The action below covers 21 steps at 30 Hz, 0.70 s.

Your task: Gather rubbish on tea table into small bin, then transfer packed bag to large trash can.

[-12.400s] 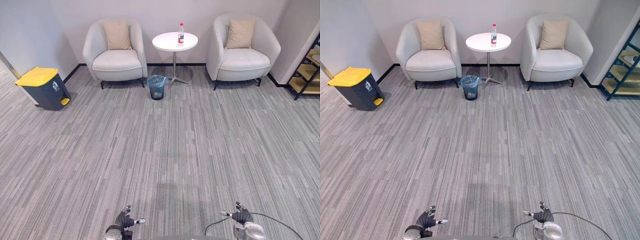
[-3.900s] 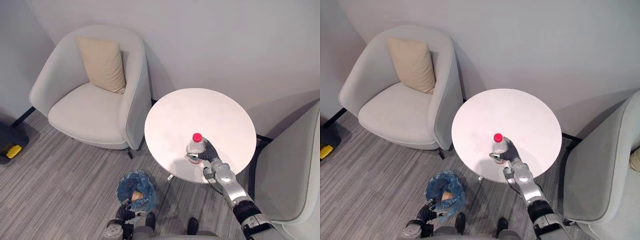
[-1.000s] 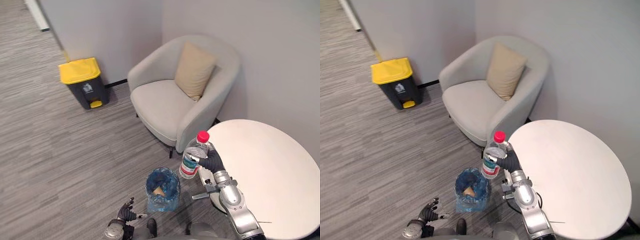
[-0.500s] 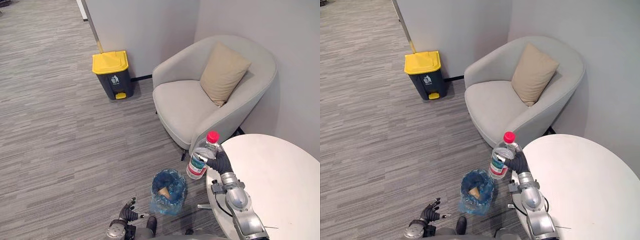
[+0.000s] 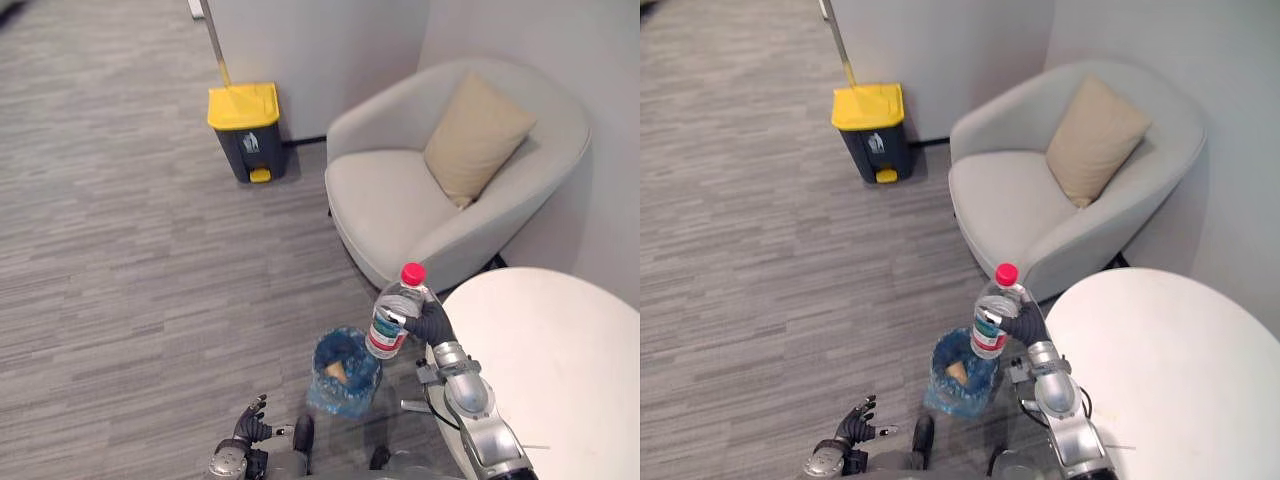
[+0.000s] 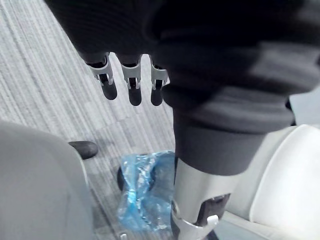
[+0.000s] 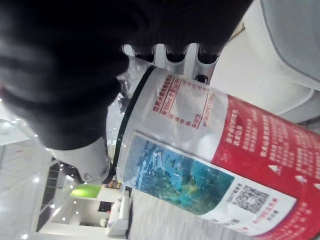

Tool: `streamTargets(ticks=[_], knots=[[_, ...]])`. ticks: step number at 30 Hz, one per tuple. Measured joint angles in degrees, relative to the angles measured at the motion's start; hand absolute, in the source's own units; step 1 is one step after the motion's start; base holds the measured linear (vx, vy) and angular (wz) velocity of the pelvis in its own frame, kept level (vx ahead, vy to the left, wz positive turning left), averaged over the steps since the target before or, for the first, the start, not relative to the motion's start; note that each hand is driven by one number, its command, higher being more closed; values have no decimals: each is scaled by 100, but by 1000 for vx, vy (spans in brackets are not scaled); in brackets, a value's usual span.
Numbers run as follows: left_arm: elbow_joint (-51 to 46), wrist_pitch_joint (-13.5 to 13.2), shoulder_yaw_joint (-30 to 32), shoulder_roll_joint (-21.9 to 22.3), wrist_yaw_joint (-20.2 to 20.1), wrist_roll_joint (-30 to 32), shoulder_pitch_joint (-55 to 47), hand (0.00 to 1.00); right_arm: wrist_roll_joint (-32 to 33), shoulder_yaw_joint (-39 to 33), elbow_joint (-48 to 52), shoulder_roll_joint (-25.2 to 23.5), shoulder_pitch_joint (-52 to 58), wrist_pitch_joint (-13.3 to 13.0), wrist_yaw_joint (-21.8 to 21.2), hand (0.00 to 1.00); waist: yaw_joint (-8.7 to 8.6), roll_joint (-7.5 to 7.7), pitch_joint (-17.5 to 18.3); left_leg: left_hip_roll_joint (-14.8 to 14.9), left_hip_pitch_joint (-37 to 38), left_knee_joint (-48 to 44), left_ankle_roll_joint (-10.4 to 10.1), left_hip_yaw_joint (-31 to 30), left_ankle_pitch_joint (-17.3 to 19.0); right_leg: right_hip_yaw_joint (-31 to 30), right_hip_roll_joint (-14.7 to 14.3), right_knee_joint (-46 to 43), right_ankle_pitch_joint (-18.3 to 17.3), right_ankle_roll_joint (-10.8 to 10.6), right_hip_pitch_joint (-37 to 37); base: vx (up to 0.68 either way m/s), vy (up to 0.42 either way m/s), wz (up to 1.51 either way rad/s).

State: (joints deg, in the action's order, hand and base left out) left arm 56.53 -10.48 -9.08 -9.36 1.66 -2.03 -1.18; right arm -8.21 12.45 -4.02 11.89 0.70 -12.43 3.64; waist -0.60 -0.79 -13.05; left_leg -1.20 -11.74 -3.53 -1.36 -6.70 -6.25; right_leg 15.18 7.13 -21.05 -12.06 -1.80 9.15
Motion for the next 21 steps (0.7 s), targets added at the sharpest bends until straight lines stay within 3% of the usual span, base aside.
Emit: streamTargets(ticks=[3,5,9,11,14,21], knots=[[-250,-3,-30,-15,94,-28,157,0,-163,164,-221,135,-543,52,70,100,36,-72,-376,-49,-593,-599,-3,207,121,54,136,-510,-157,49,465,-117,10,28],[-522,-14,-9,-16,148,-147,290,0,-299,299,-232,149,-928,53,192,100,201,-102,-652,29,-1115,-1209,66,446,544,10,228,-1051,-358,96,889,-189,20,0],[-804,-20,46,13,231,-291,461,0,-369,798,-227,155,-1622,53,288,100,194,-97,-774,428,-2035,-2038,93,1248,681,-15,346,-1743,-585,124,1784,-149,-18,10],[-900,-19,73,31,251,-332,653,0,-424,924,-228,145,-1848,60,338,100,304,-81,-897,488,-2383,-2406,106,1306,838,-125,356,-2051,-673,128,2123,-102,-13,-16],[-1033,-77,206,157,336,-362,962,0,-634,1156,-229,141,-2351,169,404,100,319,-82,-1099,555,-2998,-2858,167,1335,953,-215,371,-2392,-710,129,2718,-73,3,-9],[-1158,-136,495,258,411,-384,1487,0,-1337,1276,-651,205,-3146,264,656,100,426,-67,-1155,646,-4158,-3415,210,1398,1047,-359,396,-2926,-737,136,3892,-34,-13,-3]])
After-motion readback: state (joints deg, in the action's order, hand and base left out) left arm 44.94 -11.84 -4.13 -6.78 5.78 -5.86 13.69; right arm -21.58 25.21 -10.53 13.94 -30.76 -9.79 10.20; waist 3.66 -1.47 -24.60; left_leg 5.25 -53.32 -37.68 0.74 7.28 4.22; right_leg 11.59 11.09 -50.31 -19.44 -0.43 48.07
